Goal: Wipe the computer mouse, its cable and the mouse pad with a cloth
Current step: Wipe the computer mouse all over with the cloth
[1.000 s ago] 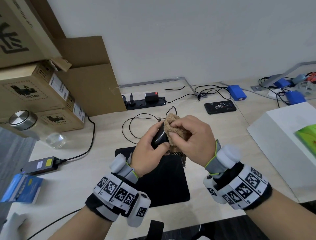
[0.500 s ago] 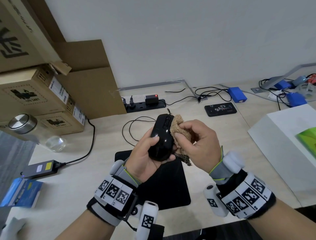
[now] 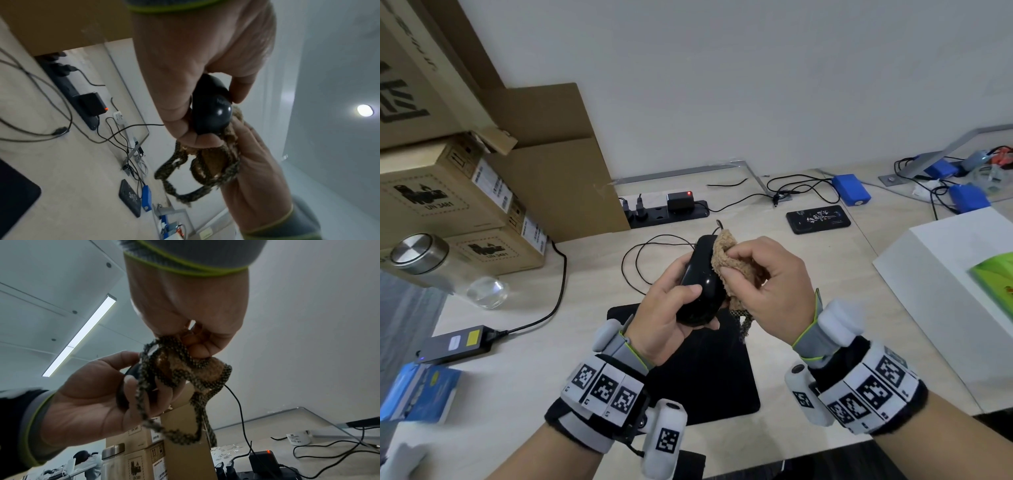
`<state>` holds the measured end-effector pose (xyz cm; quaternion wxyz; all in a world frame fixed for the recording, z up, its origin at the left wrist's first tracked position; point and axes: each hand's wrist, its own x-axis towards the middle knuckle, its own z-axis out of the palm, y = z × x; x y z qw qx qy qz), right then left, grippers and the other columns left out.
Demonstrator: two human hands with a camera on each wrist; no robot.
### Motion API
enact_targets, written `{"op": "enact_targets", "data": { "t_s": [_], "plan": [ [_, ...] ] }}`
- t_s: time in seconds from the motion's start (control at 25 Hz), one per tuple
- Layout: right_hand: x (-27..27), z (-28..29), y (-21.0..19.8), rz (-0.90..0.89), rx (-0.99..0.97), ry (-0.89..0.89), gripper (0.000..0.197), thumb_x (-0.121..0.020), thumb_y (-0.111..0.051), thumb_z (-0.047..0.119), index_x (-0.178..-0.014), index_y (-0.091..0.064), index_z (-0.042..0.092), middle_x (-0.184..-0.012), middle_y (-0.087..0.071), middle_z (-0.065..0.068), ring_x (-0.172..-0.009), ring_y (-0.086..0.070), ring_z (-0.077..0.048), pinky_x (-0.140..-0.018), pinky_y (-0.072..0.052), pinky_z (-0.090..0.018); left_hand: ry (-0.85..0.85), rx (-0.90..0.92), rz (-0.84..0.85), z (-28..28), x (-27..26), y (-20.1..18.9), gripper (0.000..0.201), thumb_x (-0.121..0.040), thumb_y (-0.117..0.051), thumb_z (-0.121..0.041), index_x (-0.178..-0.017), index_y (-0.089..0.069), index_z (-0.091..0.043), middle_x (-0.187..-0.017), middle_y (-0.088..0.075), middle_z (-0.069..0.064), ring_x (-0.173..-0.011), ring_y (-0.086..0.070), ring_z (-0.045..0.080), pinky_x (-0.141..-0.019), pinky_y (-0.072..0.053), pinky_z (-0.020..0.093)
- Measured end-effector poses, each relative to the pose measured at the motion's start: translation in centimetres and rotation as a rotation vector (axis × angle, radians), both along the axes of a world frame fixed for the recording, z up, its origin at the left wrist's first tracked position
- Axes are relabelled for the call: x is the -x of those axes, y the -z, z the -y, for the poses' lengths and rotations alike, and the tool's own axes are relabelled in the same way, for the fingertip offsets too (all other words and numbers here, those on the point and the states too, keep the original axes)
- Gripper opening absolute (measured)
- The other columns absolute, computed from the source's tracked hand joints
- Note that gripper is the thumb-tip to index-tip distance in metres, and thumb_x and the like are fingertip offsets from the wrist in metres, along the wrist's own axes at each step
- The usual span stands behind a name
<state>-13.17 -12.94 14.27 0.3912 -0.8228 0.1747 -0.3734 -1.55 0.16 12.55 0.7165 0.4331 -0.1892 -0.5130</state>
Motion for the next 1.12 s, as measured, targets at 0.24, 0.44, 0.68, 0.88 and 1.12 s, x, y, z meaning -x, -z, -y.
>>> {"op": "enact_targets", "data": {
  "t_s": [0.24, 0.44, 0.68, 0.88, 1.12],
  "plan": [
    [-0.6, 1.1, -0.6, 0.087, -0.346, 0.116, 0.011, -0.078, -0.069, 0.023, -0.084, -0.063, 0.03, -0.073, -0.064, -0.01, -0.059, -0.051, -0.024, -0.057, -0.048, -0.042, 0.004, 0.045, 0.013, -0.6, -0.8, 0.0, 0.066, -0.072, -0.062, -0.018, -0.135, -0.046, -0.006, -0.105, -0.065, 0.019, -0.085, -0.064, 0.037, -0.058, -0.052, 0.036],
    [-0.7, -0.2, -1.0, 0.043, -0.195, 0.053, 0.012, -0.079, -0.07, 0.02, -0.09, -0.067, 0.024, -0.081, -0.064, 0.009, -0.07, -0.058, -0.008, -0.067, -0.05, -0.028, -0.042, 0.026, 0.048, -0.1, -0.2, -0.2, 0.06, -0.074, -0.065, -0.022, -0.132, -0.052, -0.012, -0.109, -0.064, 0.016, -0.084, -0.066, 0.029, -0.057, -0.055, 0.035],
    [-0.7, 0.1, -0.5, 0.008, -0.128, 0.09, 0.012, -0.077, -0.07, 0.021, -0.087, -0.068, 0.029, -0.08, -0.061, 0.016, -0.071, -0.055, 0.002, -0.068, -0.043, -0.018, -0.052, -0.028, 0.058, 0.0, -0.2, 0.1, 0.05, -0.083, -0.058, -0.012, -0.133, -0.052, -0.014, -0.116, -0.064, 0.019, -0.093, -0.068, 0.035, -0.068, -0.06, 0.048],
    [-0.9, 0.7, -0.1, 0.049, -0.381, 0.144, 0.014, -0.076, -0.067, 0.033, -0.087, -0.067, 0.023, -0.075, -0.065, -0.01, -0.059, -0.051, -0.021, -0.058, -0.049, -0.043, -0.059, -0.087, 0.114, 0.2, 0.0, -0.7, 0.035, -0.083, -0.055, -0.016, -0.118, -0.059, -0.02, -0.1, -0.071, 0.018, -0.083, -0.069, 0.041, -0.069, -0.059, 0.046],
    [-0.6, -0.2, 0.3, 0.016, -0.343, 0.125, 0.012, -0.075, -0.069, 0.033, -0.085, -0.064, 0.028, -0.073, -0.064, 0.001, -0.057, -0.052, -0.02, -0.056, -0.049, -0.035, -0.282, -0.174, 0.362, 1.4, 0.9, -1.2, 0.019, -0.085, -0.072, -0.016, -0.1, -0.071, -0.004, -0.084, -0.073, 0.013, -0.075, -0.068, 0.028, -0.066, -0.06, 0.044]
  ]
}}
